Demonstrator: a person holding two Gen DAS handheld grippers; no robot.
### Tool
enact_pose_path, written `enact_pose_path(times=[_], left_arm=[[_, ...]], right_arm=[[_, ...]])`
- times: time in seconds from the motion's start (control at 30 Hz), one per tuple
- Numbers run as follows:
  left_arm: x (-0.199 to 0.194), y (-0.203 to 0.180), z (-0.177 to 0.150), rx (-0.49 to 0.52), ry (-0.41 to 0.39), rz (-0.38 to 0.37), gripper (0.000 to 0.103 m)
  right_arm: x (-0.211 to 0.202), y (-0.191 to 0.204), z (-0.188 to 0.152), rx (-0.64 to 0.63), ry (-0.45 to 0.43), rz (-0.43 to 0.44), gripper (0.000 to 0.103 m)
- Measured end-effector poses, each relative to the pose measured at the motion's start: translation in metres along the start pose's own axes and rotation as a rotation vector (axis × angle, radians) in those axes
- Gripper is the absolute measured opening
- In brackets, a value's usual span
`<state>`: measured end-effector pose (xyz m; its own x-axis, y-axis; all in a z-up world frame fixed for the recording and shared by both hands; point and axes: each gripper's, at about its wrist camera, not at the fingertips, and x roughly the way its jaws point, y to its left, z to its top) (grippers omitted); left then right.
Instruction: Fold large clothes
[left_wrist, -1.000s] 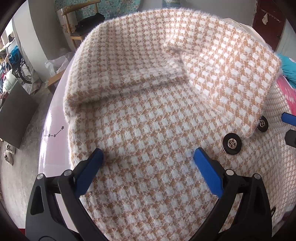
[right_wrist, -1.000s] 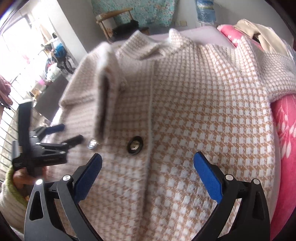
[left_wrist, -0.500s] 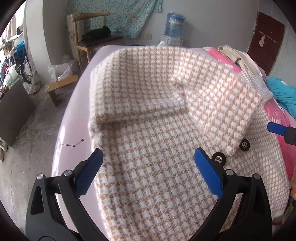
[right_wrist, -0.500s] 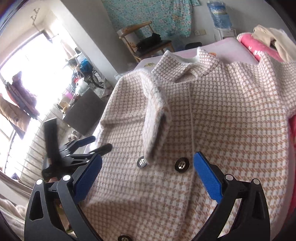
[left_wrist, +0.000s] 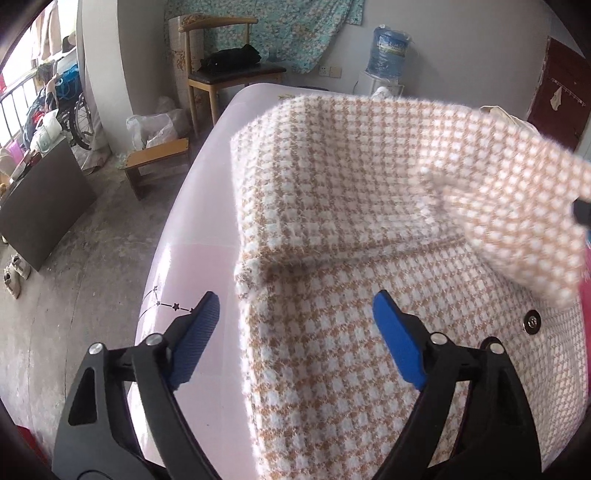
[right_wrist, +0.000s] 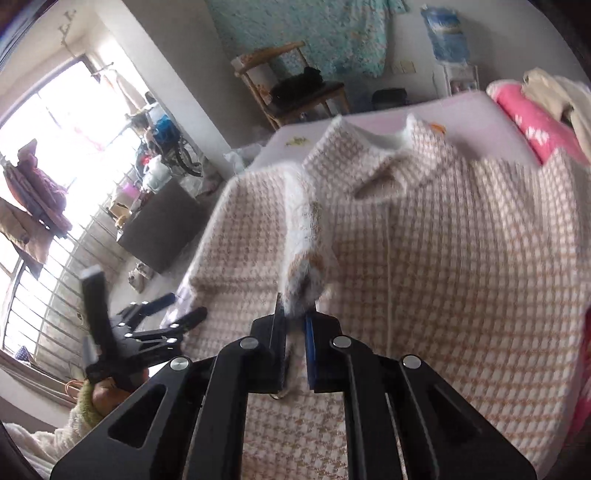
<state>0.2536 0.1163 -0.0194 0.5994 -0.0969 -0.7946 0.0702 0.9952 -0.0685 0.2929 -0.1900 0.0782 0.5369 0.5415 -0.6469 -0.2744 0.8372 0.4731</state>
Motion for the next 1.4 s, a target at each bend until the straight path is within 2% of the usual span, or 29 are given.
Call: enact_pose_path(times=[0.1, 0.17, 0.2, 0.3, 0.4, 0.5, 0.57, 0.67, 0.73, 0.87, 0.97, 1.13, 1.27, 1.33, 1.4], left_arm=[[0.010, 0.007, 0.006, -0.025, 0.019, 0.024, 0.068], [0.014, 0.012, 0.009, -0.038, 0.025, 0.028, 0.065], [0.016, 0.014, 0.010, -0.043, 0.029, 0.024, 0.064], [0.021, 0.015, 0.010, -0.048, 0.043, 0.009, 0.059], [0.025, 0.014, 0.009, -0.041, 0.058, 0.006, 0.055], [0.026, 0.012, 0.009, -0.032, 0.068, 0.018, 0.050], [0.025, 0.011, 0.008, -0.033, 0.070, 0.030, 0.046], [0.025, 0.015, 0.007, -0.052, 0.068, 0.029, 0.043], [0.025, 0.017, 0.007, -0.060, 0.068, 0.034, 0.037], [0.024, 0.021, 0.007, -0.072, 0.072, 0.023, 0.033], [0.024, 0.021, 0.006, -0.074, 0.068, 0.024, 0.032], [0.023, 0.021, 0.004, -0.075, 0.067, 0.015, 0.032], [0.007, 0.027, 0.002, -0.078, 0.054, -0.018, 0.032], [-0.008, 0.028, 0.003, -0.069, 0.023, -0.036, 0.032], [-0.023, 0.027, 0.008, -0.054, -0.018, -0.061, 0.032]], right_arm=[[-0.042, 0.000, 0.026, -0.009, -0.091, 0.054, 0.009], [-0.054, -0.017, 0.038, 0.027, -0.107, 0.063, 0.009], [-0.053, -0.030, 0.042, 0.048, -0.095, 0.040, 0.009], [-0.022, -0.080, 0.047, 0.142, 0.013, -0.027, 0.009], [0.014, -0.114, 0.052, 0.150, 0.103, -0.149, 0.009], [0.027, -0.129, 0.066, 0.149, 0.114, -0.143, 0.009], [0.030, -0.134, 0.074, 0.125, 0.101, -0.171, 0.009], [0.043, -0.151, 0.071, 0.135, 0.123, -0.216, 0.009], [0.053, -0.161, 0.067, 0.140, 0.149, -0.243, 0.009], [0.048, -0.154, 0.075, 0.103, 0.109, -0.239, 0.009], [0.051, -0.146, 0.076, 0.023, 0.093, -0.318, 0.009], [0.089, -0.170, 0.054, -0.013, 0.230, -0.464, 0.012], [0.071, -0.159, 0.055, -0.072, 0.153, -0.566, 0.026], [0.051, -0.153, 0.056, -0.056, 0.096, -0.554, 0.027], [0.038, -0.146, 0.054, -0.038, 0.054, -0.484, 0.027]])
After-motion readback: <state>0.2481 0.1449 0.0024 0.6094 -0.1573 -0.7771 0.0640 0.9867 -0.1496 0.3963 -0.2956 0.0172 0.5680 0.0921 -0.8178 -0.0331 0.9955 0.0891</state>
